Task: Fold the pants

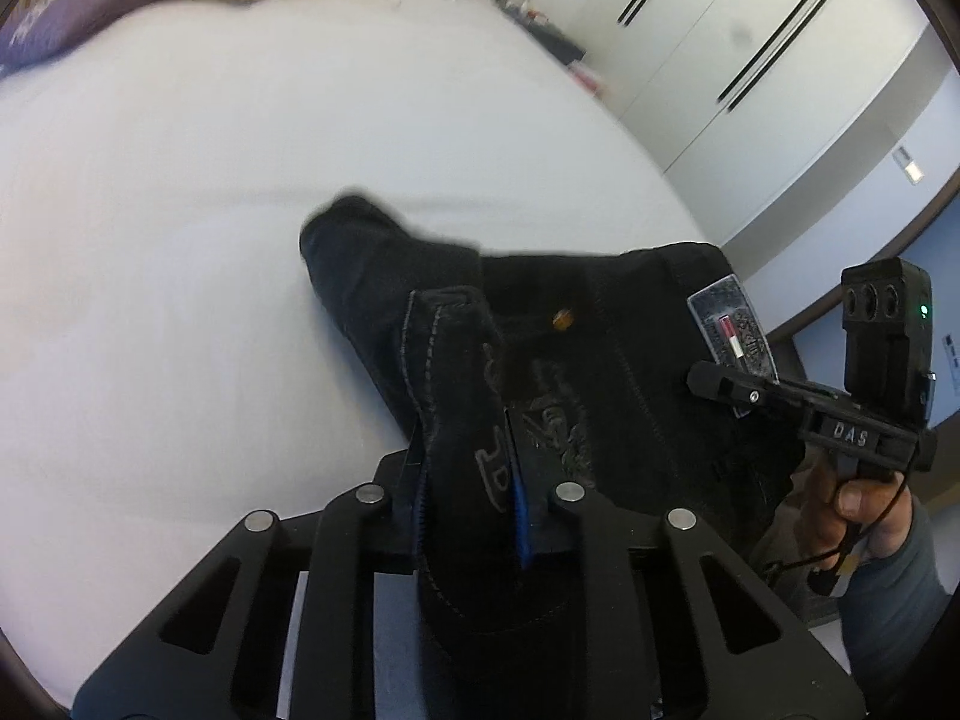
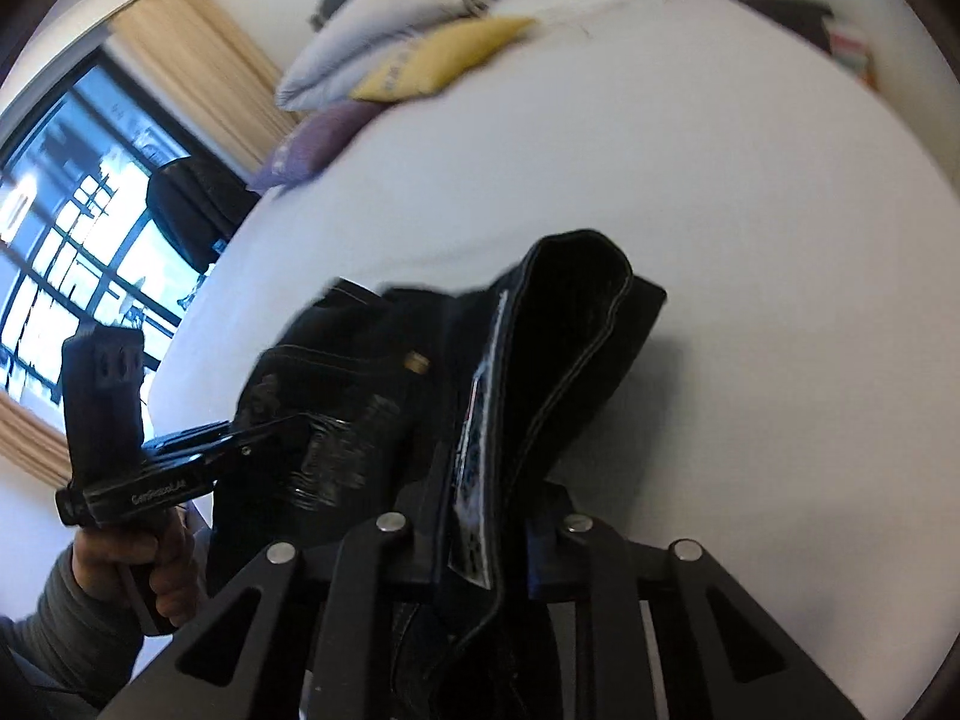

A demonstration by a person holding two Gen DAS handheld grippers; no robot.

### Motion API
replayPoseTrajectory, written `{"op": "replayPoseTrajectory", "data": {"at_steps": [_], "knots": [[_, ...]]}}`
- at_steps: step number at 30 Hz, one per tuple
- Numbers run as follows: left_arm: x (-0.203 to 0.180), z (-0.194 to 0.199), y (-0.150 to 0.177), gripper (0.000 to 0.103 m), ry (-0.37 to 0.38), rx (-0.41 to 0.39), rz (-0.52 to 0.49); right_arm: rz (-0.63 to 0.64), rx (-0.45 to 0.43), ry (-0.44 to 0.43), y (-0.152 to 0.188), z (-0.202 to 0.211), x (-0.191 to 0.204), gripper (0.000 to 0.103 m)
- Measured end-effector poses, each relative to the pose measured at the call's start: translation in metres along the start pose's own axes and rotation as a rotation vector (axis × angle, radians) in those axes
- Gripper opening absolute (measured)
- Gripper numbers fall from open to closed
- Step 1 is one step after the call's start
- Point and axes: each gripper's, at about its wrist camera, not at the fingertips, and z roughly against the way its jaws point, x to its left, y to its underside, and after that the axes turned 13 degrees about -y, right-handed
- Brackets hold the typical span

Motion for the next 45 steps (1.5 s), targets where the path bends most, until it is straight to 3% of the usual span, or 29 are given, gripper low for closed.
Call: {"op": "replayPoseTrajectory", "data": {"at_steps": [5,9,13,17,20,22,25,27,29,33,38,39,41,43,45], "knots": [[0.001,0.031,-0.049,0.019,-0.040,-0.122,-0.032,0.093,-0.083,0.009,-0.045,0.016,0.024,0.020],[0.001,0.031,-0.085,0.019,-0.094,-0.179,-0.066,0.131,-0.119,0.023,-0.082,0.013,0.026,0.020],[0.007,-0.012,-0.097,0.020,-0.119,-0.135,-0.042,0.077,-0.098,0.034,-0.100,-0.012,-0.005,0.020],[0.008,-0.069,-0.091,0.021,-0.152,-0.065,-0.056,-0.009,-0.031,0.059,-0.097,-0.053,-0.048,0.021],[0.013,-0.100,-0.080,0.035,-0.185,-0.052,-0.035,-0.115,0.003,0.084,-0.083,-0.073,-0.091,0.040],[0.015,-0.102,-0.077,0.052,-0.192,-0.067,-0.008,-0.144,-0.045,0.025,-0.076,-0.067,-0.101,0.046],[0.024,-0.098,-0.073,0.066,-0.197,-0.066,0.032,-0.144,-0.053,0.032,-0.069,-0.056,-0.099,0.058],[0.022,-0.081,-0.067,0.067,-0.221,-0.101,0.035,-0.151,-0.069,0.058,-0.062,-0.040,-0.091,0.070],[0.019,-0.060,-0.063,0.081,-0.258,-0.154,0.036,-0.153,-0.116,0.089,-0.053,-0.019,-0.078,0.074],[-0.004,0.016,-0.039,0.098,-0.340,-0.353,0.013,-0.085,-0.239,0.167,-0.037,0.022,-0.039,0.083],[-0.036,0.121,-0.010,0.102,-0.470,-0.628,-0.019,0.058,-0.367,0.285,-0.020,0.071,0.026,0.093],[-0.052,0.150,0.005,0.103,-0.527,-0.724,-0.034,0.115,-0.416,0.306,-0.016,0.086,0.047,0.097],[-0.069,0.190,0.017,0.103,-0.645,-0.835,-0.062,0.200,-0.499,0.334,-0.012,0.105,0.078,0.103],[-0.082,0.220,0.023,0.103,-0.718,-0.874,-0.088,0.300,-0.617,0.365,-0.005,0.134,0.114,0.103],[-0.092,0.247,0.029,0.103,-0.715,-0.908,-0.106,0.375,-0.708,0.390,-0.001,0.159,0.146,0.103]]}}
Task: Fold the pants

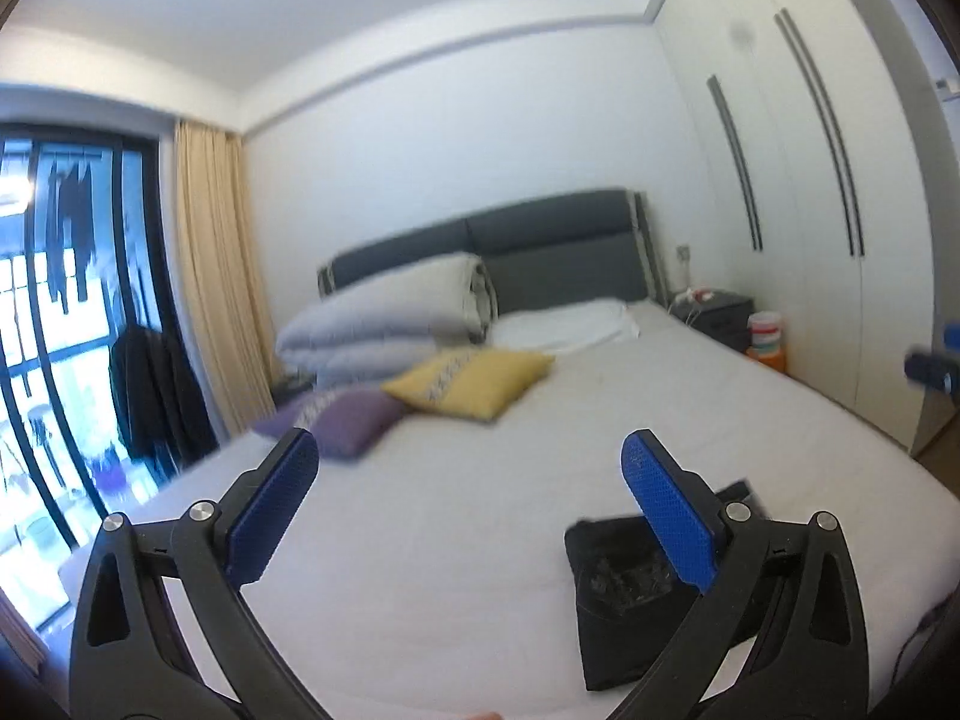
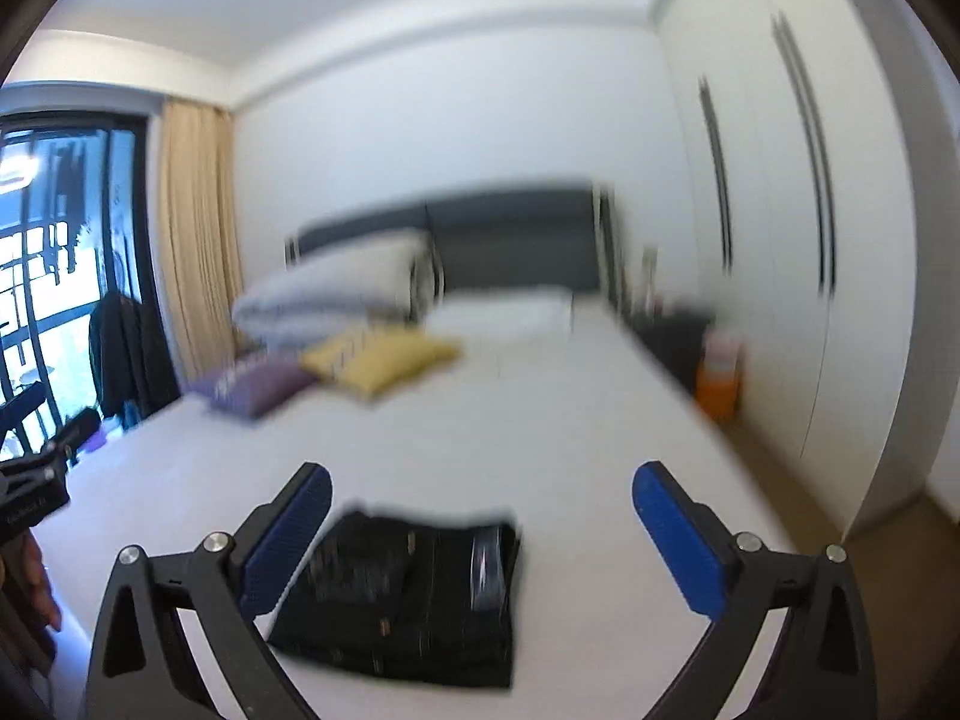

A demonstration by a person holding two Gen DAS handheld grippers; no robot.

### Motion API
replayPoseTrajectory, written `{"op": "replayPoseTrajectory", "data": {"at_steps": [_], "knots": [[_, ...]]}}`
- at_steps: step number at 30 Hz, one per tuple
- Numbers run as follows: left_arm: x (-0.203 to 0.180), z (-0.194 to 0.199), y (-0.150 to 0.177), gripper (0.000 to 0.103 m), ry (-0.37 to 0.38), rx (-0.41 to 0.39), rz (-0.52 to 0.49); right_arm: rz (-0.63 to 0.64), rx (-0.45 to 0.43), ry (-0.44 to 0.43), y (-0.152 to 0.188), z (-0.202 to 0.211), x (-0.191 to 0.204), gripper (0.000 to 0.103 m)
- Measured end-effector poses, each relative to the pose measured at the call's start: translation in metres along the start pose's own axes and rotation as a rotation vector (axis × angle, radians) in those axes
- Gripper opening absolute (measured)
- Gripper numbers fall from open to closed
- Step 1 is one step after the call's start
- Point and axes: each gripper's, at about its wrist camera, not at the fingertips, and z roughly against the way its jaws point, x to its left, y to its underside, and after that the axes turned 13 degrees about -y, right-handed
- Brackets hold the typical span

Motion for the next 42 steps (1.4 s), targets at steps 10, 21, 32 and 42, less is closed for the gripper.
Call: {"op": "replayPoseTrajectory", "data": {"at_steps": [10,21,32,42], "knots": [[0.031,0.033,-0.035,0.103,0.080,0.214,0.111,0.099,-0.165,0.023,-0.059,0.072,0.046,0.103],[-0.022,-0.003,0.058,0.103,0.167,0.647,0.062,-0.191,0.386,0.112,0.022,-0.014,0.013,0.103],[-0.063,-0.043,0.117,0.103,0.171,0.715,0.035,-0.172,0.438,0.119,0.033,-0.027,0.025,0.103],[-0.063,-0.046,0.117,0.103,0.166,0.736,0.022,-0.168,0.464,0.108,0.042,-0.029,0.032,0.103]]}}
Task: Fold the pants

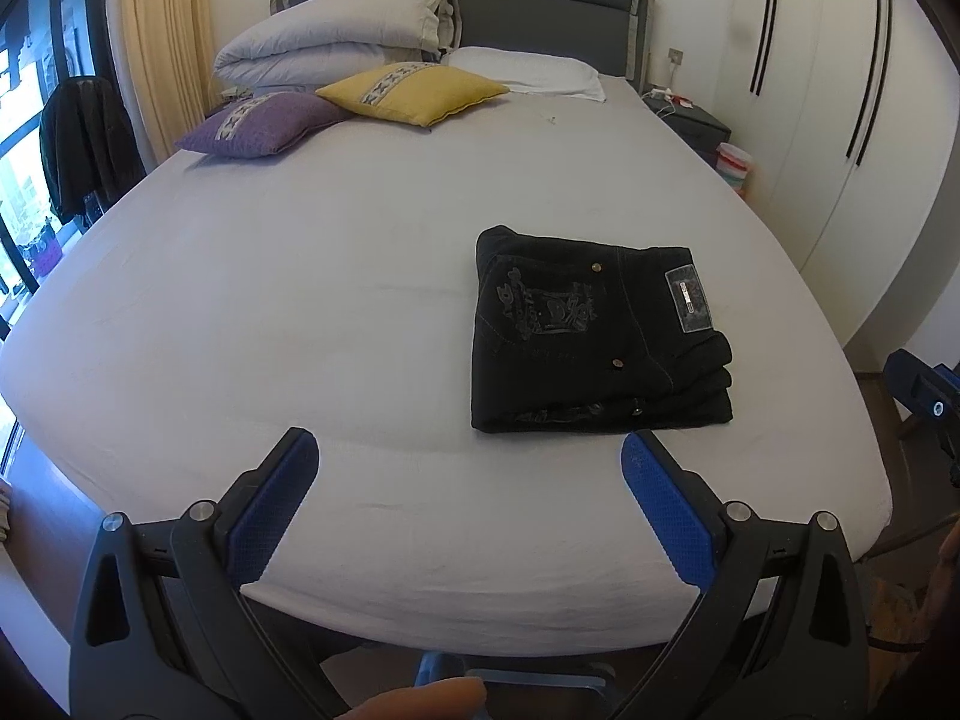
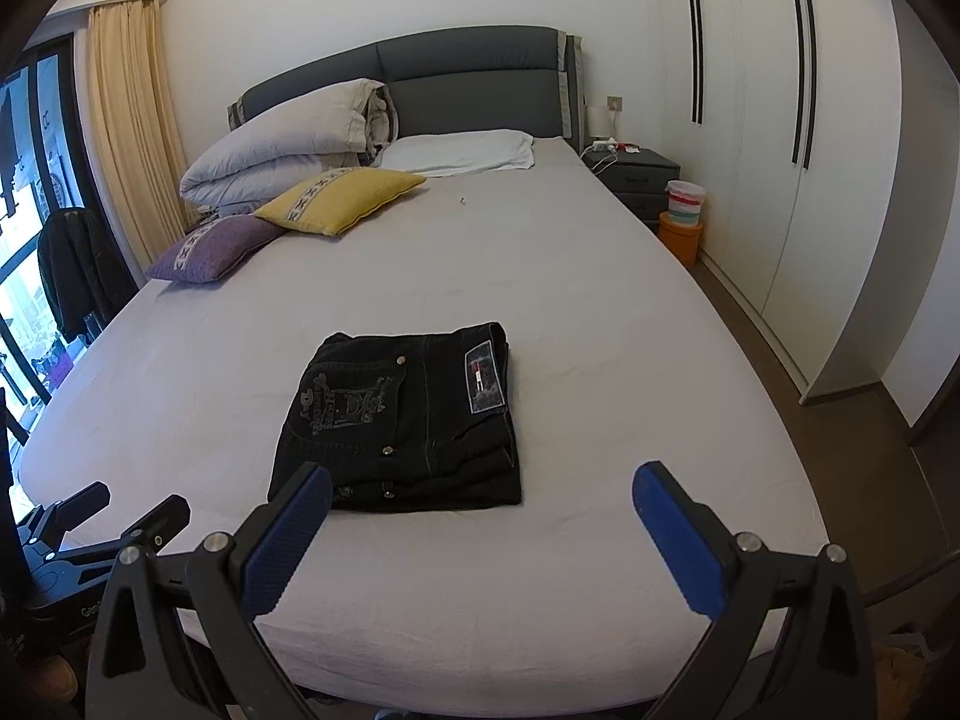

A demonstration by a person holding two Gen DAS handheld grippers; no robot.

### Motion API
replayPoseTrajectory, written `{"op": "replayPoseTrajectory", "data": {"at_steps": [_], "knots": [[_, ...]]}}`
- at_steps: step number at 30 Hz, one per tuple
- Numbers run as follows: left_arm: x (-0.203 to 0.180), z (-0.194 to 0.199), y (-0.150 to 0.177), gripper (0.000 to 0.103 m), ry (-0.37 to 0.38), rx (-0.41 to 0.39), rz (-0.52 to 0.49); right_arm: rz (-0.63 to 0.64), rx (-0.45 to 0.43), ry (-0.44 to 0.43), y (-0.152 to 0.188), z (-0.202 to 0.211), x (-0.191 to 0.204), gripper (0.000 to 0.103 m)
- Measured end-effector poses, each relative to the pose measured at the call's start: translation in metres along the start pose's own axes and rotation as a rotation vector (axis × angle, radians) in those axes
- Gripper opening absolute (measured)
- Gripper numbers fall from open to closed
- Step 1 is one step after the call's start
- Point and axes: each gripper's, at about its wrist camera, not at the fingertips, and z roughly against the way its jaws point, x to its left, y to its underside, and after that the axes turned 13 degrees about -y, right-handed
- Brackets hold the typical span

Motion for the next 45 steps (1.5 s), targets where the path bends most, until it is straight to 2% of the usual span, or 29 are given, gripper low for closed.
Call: {"op": "replayPoseTrajectory", "data": {"at_steps": [45], "knots": [[-0.012,-0.013,0.004,0.103,0.009,0.027,-0.017,0.024,0.046,-0.018,0.006,-0.005,0.001,0.103]]}}
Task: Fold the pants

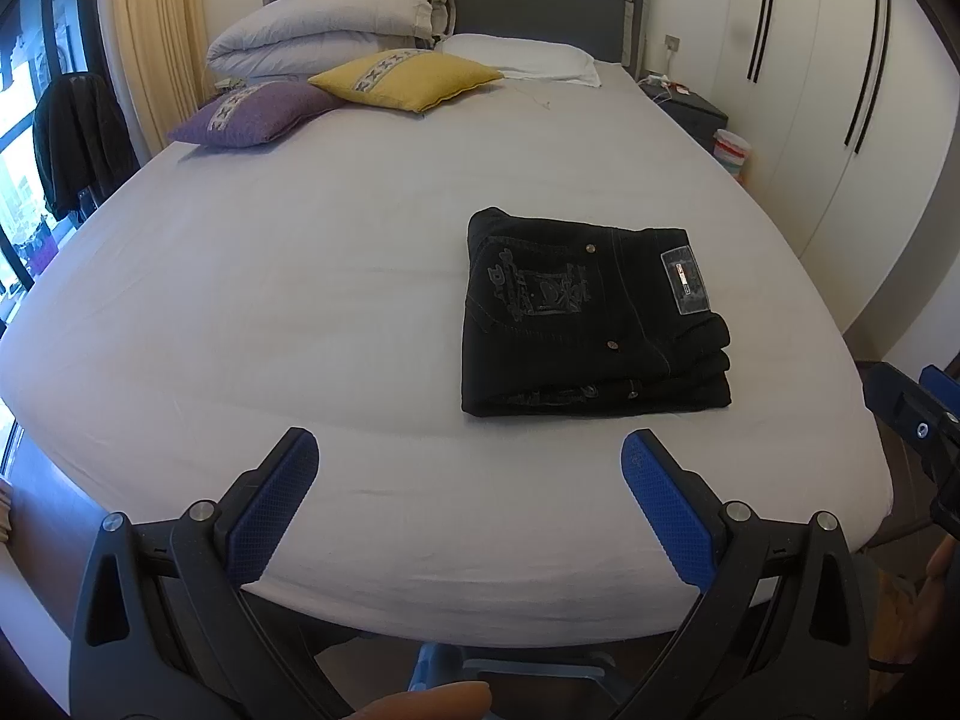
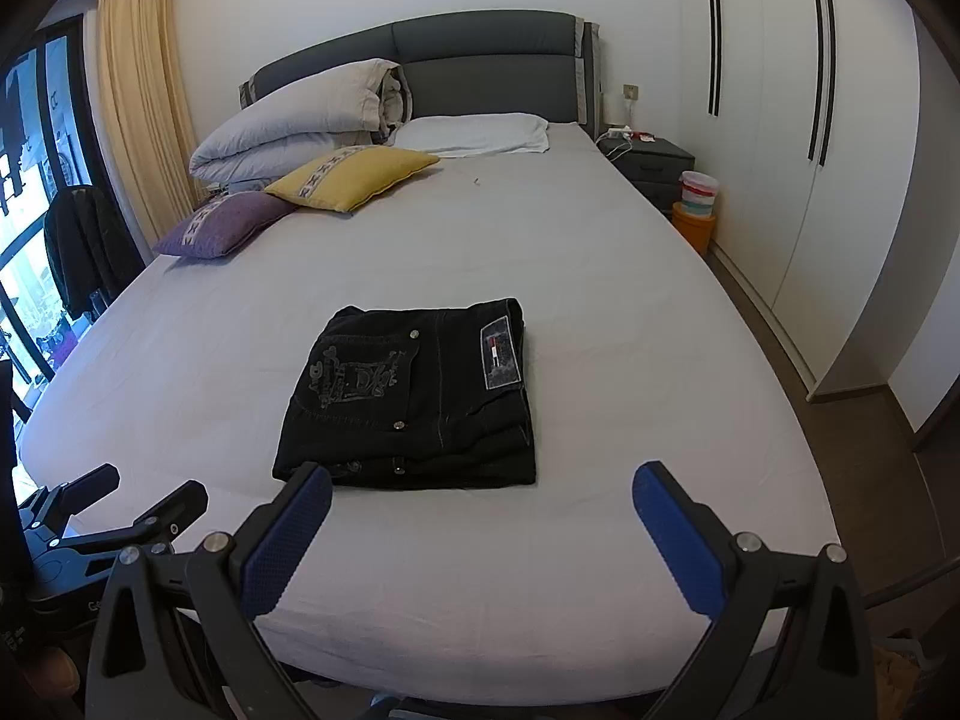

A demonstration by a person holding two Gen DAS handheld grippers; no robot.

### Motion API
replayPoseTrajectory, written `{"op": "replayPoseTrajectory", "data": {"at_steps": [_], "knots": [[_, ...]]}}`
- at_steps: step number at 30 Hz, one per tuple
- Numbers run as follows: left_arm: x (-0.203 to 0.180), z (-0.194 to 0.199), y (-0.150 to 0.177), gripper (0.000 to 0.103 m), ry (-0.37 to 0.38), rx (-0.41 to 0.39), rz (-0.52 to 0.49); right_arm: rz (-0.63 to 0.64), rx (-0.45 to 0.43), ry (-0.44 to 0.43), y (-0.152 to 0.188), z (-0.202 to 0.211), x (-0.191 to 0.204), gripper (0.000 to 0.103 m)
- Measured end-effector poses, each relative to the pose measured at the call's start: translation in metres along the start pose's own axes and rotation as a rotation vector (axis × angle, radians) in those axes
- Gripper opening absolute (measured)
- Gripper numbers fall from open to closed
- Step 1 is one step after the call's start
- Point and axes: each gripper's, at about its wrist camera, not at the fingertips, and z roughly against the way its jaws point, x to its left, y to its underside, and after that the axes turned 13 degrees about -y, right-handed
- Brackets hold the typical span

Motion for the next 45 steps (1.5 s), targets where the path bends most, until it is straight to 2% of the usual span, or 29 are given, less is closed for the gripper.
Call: {"op": "replayPoseTrajectory", "data": {"at_steps": [45], "knots": [[-0.0020,-0.0023,0.0065,0.103,0.005,0.012,-0.010,0.003,0.012,-0.005,0.0036,-0.0023,0.0049,0.103]]}}
